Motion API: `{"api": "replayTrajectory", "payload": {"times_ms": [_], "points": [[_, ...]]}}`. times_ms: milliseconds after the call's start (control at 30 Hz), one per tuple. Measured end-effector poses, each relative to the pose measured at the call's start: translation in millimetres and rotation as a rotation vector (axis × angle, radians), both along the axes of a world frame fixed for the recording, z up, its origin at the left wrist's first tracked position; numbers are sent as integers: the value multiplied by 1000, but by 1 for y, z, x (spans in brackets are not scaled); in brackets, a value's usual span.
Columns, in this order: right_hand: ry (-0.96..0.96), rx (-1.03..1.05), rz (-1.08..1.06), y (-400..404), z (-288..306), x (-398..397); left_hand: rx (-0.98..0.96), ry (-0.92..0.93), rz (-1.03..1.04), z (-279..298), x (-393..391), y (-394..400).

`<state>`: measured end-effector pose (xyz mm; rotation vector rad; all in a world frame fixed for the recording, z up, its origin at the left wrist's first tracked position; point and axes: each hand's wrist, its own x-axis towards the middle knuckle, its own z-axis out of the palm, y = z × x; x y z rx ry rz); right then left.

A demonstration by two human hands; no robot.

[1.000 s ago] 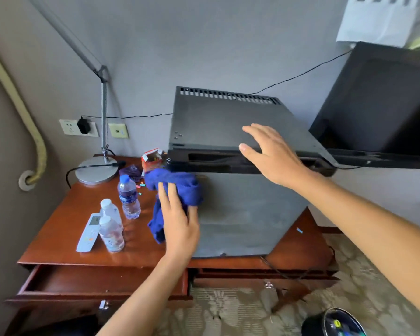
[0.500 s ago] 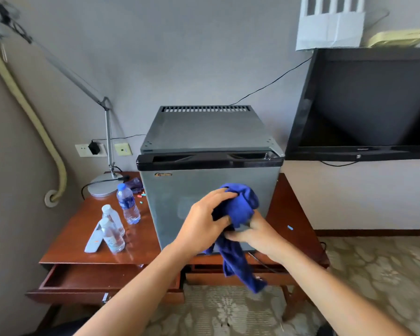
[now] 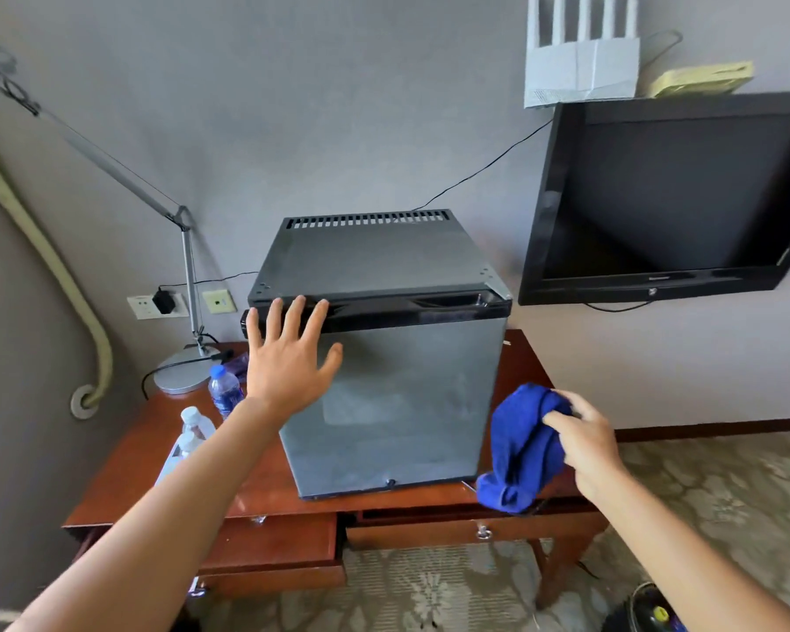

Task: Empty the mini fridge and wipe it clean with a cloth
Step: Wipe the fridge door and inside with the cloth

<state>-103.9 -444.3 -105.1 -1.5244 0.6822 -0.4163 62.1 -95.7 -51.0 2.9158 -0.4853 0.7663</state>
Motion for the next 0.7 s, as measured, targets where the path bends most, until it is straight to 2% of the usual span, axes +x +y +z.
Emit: {"api": "replayTrajectory", "payload": {"times_ms": [233,400,533,700], "points": [[17,8,-135,-19,-7,-4,-19,19,44,8,-13,-6],[55,98,-184,-24,-27,-14,21,-91,23,9,-77,1],[90,193,-216,-26,-46,-28,108,-101,-80,20,-147,8],[115,234,-263,-22,-62,-57,98,19,-333,43,-222,0]]}}
